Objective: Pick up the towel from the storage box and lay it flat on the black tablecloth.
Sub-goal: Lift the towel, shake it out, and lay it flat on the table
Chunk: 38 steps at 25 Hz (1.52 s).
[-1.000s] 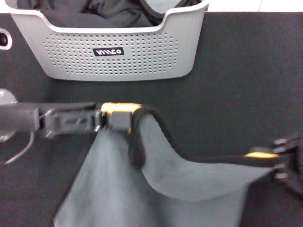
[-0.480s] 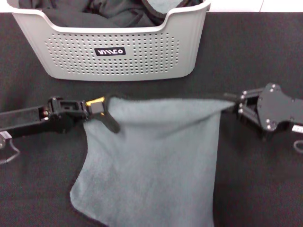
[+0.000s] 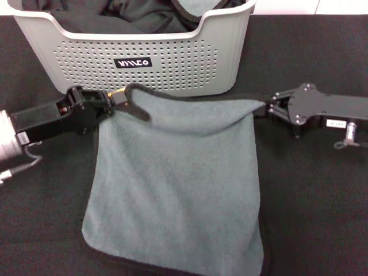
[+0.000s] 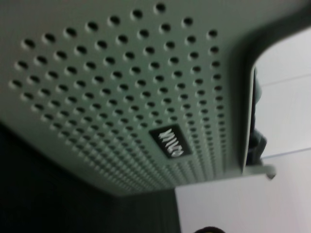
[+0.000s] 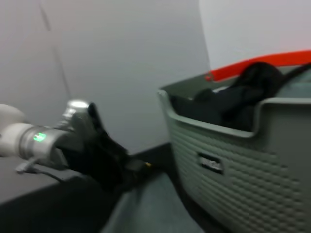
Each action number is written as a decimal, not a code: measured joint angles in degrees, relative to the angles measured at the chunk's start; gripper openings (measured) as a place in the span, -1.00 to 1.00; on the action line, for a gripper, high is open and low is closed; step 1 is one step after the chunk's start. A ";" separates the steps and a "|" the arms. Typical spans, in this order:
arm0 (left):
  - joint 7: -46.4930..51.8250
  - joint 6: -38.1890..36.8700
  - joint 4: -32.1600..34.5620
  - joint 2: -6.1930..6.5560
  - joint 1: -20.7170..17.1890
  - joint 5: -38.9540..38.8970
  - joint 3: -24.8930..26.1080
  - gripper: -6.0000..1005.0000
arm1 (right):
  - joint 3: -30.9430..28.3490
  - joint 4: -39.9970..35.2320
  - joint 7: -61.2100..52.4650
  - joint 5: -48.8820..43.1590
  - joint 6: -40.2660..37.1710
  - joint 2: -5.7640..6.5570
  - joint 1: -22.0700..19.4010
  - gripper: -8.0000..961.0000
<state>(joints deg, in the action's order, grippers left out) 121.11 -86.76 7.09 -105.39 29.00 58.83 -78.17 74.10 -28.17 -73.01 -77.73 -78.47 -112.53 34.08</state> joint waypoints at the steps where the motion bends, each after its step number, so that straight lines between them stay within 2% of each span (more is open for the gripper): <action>1: 0.06 0.24 0.00 -0.30 0.11 0.00 0.92 -0.95 | 0.00 0.00 0.00 0.00 0.00 0.00 0.00 -0.85; 2: 0.10 0.62 0.00 -0.53 0.13 0.03 1.51 -0.95 | -0.04 0.11 -0.18 -0.08 2.79 0.06 1.02 -0.85; 10: -0.23 4.37 0.08 -2.10 0.16 0.13 3.18 -0.95 | -0.02 0.77 -2.55 -2.14 9.81 1.10 4.90 -0.85; 11: -0.41 5.82 0.08 -2.60 0.07 0.14 3.19 -0.95 | -0.01 0.86 -3.17 -3.03 10.57 1.16 5.41 -0.85; 18: -0.63 9.24 1.15 -3.72 -0.02 0.09 3.37 -0.95 | 0.07 3.53 -5.35 -8.08 14.08 0.43 8.79 -0.85; 31: -0.92 11.21 1.42 -4.81 -1.21 0.00 5.43 -0.90 | 0.06 4.03 -8.22 -8.17 15.41 0.60 9.45 -0.84; 33: -1.06 11.21 1.37 -4.96 -1.35 -0.12 5.81 -0.82 | 0.03 4.27 -8.72 -8.33 15.78 0.65 9.47 -0.84; 36: -3.75 9.80 2.03 -5.85 -2.56 -0.38 8.50 -0.71 | 0.06 4.27 -9.55 -8.48 17.79 0.45 9.23 -0.84; 38: -4.33 9.07 2.21 -6.21 -2.99 -0.45 9.36 -0.56 | 0.16 4.04 -9.95 -8.85 18.52 0.28 8.93 -0.84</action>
<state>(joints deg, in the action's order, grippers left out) 116.78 -77.69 9.30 -111.60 26.01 58.38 -68.80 74.26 -24.12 -82.96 -86.58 -59.95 -112.26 43.01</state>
